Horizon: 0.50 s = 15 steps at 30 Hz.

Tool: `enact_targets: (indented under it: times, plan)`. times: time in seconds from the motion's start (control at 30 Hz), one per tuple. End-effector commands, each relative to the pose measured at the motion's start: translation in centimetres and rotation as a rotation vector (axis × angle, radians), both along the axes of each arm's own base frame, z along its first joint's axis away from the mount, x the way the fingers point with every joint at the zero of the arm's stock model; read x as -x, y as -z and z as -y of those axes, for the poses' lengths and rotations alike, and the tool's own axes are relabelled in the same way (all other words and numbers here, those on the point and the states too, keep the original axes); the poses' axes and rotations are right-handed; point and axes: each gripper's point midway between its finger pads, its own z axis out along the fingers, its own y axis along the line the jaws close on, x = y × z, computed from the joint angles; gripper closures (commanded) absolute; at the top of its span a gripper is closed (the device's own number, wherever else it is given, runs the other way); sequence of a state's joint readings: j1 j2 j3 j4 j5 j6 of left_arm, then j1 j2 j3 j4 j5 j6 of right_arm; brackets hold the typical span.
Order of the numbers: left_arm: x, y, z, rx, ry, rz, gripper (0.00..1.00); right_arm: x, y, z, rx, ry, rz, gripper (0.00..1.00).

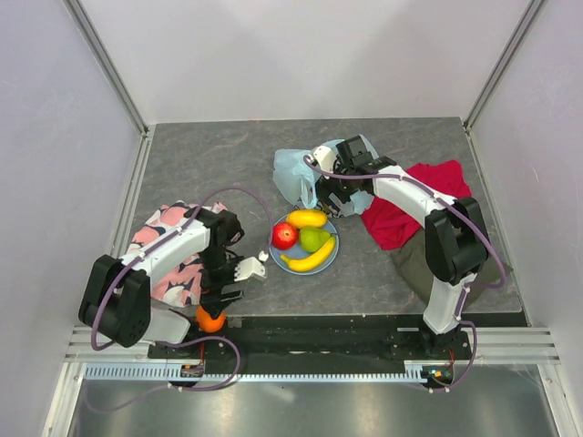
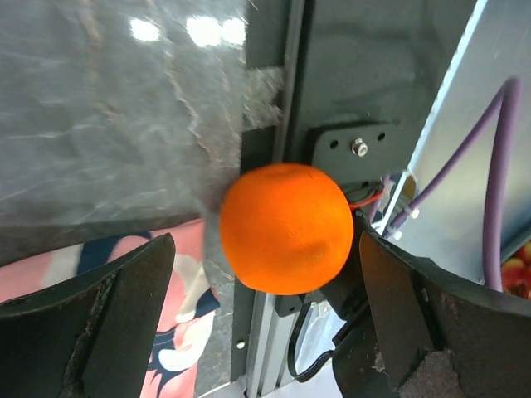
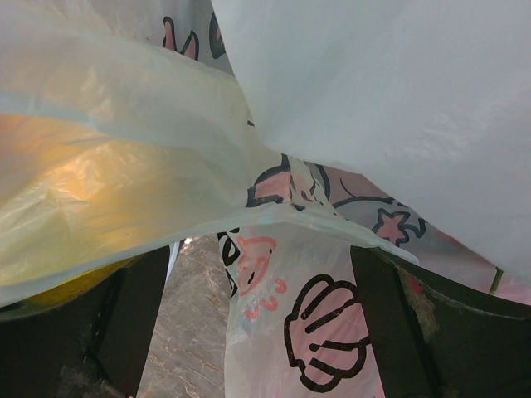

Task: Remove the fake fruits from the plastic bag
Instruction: Pick up the fake fruit from the center of the board.

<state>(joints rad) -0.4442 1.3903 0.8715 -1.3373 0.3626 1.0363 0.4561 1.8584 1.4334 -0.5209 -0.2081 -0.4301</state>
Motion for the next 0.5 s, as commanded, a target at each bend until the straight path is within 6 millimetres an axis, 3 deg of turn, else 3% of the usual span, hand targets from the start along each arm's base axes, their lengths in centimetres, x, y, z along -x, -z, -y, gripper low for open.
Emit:
enact_targets:
  times: [0.0,0.2,0.33,0.43,0.47]
  plan:
    - [3.2,-0.8,-2.8,-0.074,0.114,-0.077,0.01,-0.1,-0.2,0.1,0.006,0.008,-0.004,0.02]
    - [3.1,1.4,-3.6,-0.148,0.155,-0.054,0.01,-0.3,0.2,-0.3,0.002,-0.001,-0.023,0.02]
    - [2.8,1.4,-3.0,-0.167,0.128,-0.087,0.01,-0.9,0.4,-0.7,0.007,-0.010,-0.032,0.02]
    - [2.6,1.3,-2.5,-0.153,0.126,-0.097,0.21,-1.5,0.0,-0.8,0.006,-0.013,-0.021,0.02]
    - [2.4,1.1,-2.2,-0.144,0.124,-0.095,0.39,-1.6,-0.2,-0.9,0.005,-0.013,-0.015,0.02]
